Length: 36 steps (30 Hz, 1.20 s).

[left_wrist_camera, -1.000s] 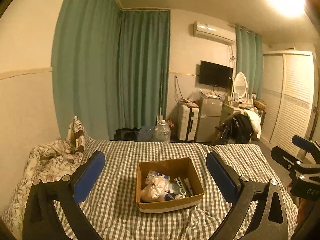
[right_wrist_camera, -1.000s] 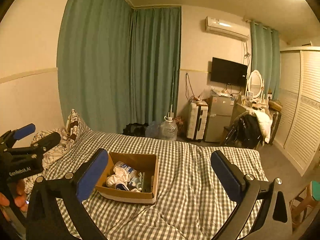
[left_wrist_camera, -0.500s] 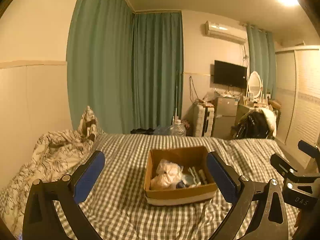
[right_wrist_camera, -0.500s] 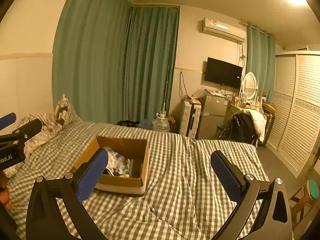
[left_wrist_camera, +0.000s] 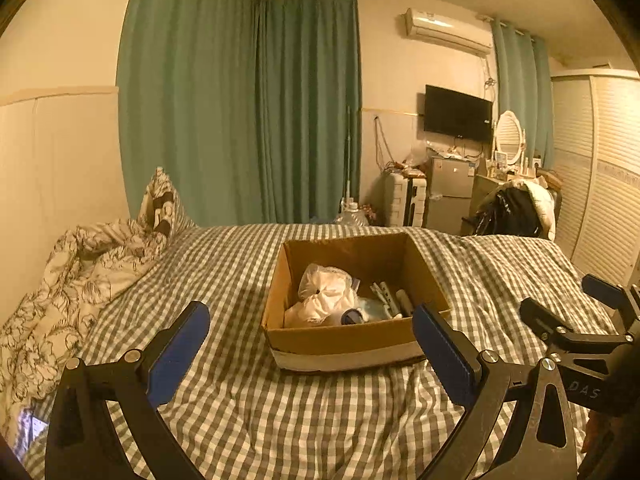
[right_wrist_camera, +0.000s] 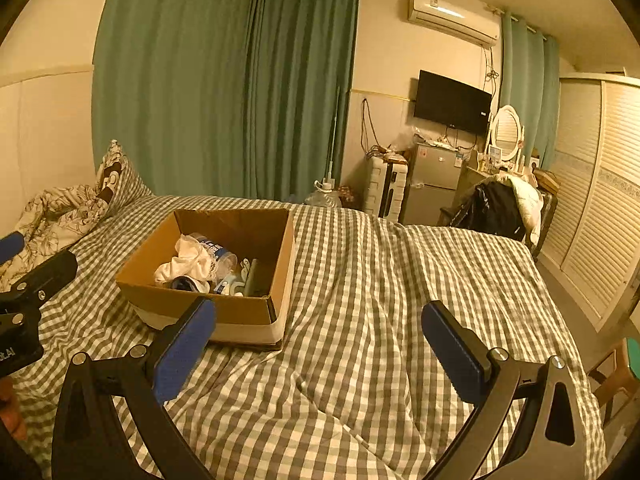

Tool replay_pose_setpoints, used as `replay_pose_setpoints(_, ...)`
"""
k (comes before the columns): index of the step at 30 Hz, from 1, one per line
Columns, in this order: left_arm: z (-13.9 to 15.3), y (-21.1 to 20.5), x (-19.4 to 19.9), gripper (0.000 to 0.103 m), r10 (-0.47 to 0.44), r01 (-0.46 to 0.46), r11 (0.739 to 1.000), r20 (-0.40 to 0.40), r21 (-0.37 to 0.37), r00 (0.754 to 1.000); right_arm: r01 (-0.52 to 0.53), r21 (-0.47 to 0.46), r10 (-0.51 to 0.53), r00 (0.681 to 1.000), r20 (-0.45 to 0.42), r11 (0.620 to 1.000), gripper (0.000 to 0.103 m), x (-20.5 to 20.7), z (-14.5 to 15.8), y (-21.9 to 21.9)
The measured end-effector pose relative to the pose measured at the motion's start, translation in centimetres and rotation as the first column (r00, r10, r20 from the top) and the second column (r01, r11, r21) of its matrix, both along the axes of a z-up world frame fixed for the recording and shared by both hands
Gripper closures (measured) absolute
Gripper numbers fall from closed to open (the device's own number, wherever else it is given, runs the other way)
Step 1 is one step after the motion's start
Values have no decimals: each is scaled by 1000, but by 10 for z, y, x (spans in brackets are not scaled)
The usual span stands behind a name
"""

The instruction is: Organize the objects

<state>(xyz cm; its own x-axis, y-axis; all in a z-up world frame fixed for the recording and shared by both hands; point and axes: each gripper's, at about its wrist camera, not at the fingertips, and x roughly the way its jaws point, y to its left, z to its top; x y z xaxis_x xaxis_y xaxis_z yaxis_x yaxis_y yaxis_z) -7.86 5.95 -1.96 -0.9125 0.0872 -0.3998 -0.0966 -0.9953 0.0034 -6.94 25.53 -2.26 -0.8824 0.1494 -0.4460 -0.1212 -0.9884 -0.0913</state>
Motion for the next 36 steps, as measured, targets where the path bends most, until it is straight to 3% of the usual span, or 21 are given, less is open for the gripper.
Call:
replay_pose_setpoints(13, -5, -12, -2, 0, 13, -14, 1000, 45, 23, 999, -1, 4, 1, 1000, -3, 1000, 0, 1, 3, -5)
replay_pose_setpoints(36, -9, -12, -1, 0, 22, -23, 1000, 56, 15, 998, -2, -7, 2, 1000, 5, 1000, 0, -1, 0, -5)
